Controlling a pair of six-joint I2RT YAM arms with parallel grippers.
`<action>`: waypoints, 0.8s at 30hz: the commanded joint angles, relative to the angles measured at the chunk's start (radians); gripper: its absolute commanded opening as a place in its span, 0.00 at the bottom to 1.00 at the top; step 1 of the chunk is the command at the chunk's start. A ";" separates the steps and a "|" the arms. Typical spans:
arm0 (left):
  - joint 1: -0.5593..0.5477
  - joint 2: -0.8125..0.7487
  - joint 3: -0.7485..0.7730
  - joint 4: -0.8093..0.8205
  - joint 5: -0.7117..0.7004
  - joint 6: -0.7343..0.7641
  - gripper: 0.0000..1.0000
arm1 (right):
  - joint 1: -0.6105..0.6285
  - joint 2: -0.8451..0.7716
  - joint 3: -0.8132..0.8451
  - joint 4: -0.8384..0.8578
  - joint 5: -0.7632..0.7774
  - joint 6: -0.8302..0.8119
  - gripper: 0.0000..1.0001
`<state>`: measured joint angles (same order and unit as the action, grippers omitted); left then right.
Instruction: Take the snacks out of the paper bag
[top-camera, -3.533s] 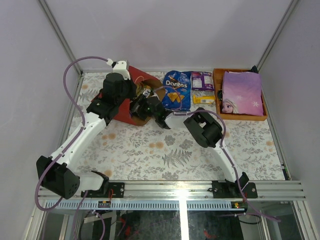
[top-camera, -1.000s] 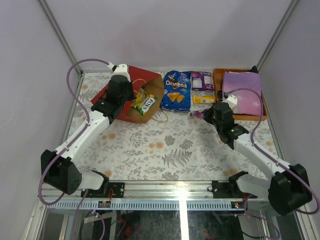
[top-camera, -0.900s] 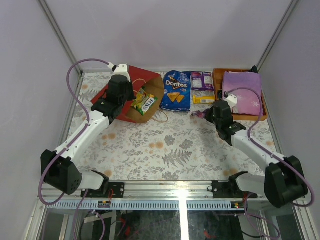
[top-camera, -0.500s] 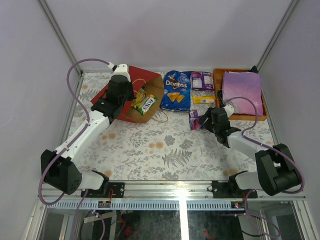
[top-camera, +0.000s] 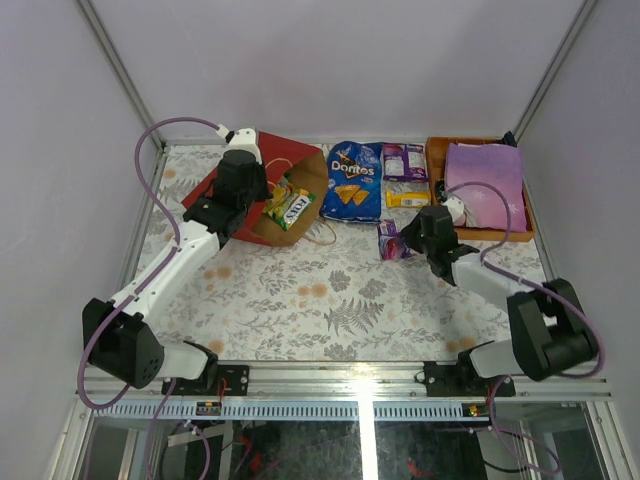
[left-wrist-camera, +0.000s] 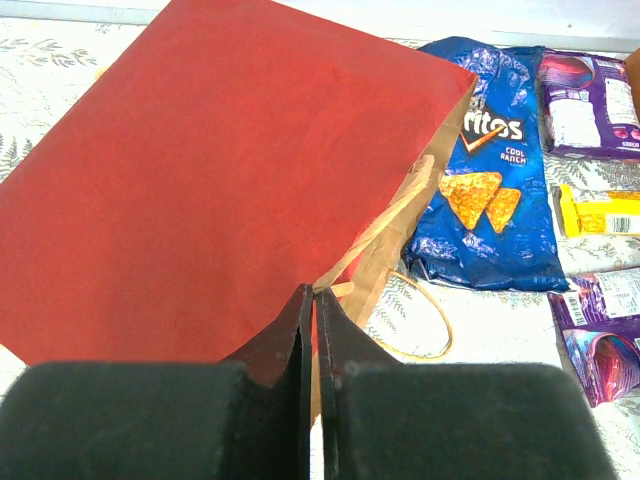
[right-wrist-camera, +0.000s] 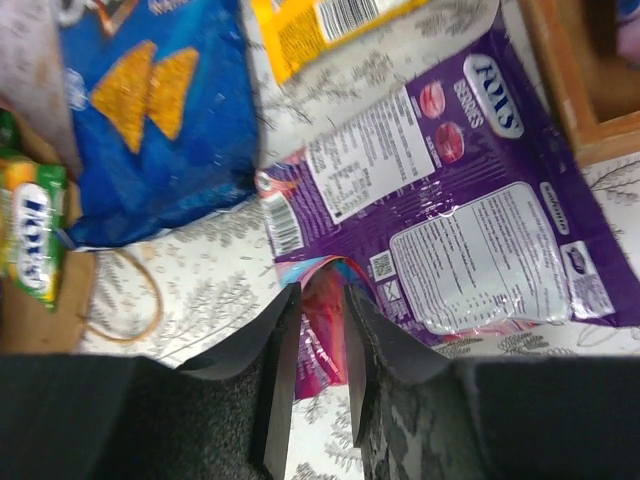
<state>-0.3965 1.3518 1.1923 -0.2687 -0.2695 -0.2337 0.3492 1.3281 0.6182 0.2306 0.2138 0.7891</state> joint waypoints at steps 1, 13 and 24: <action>0.006 -0.014 -0.002 0.037 -0.005 0.001 0.00 | -0.001 0.154 0.054 0.053 -0.047 -0.014 0.29; 0.007 -0.001 0.001 0.031 -0.010 0.005 0.00 | -0.003 0.313 0.056 0.146 -0.032 0.039 0.24; 0.007 -0.013 -0.003 0.026 -0.033 0.013 0.00 | -0.057 0.478 0.220 0.173 -0.099 -0.018 0.22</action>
<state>-0.3965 1.3518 1.1923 -0.2691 -0.2714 -0.2337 0.3321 1.7622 0.7822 0.3992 0.1516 0.8314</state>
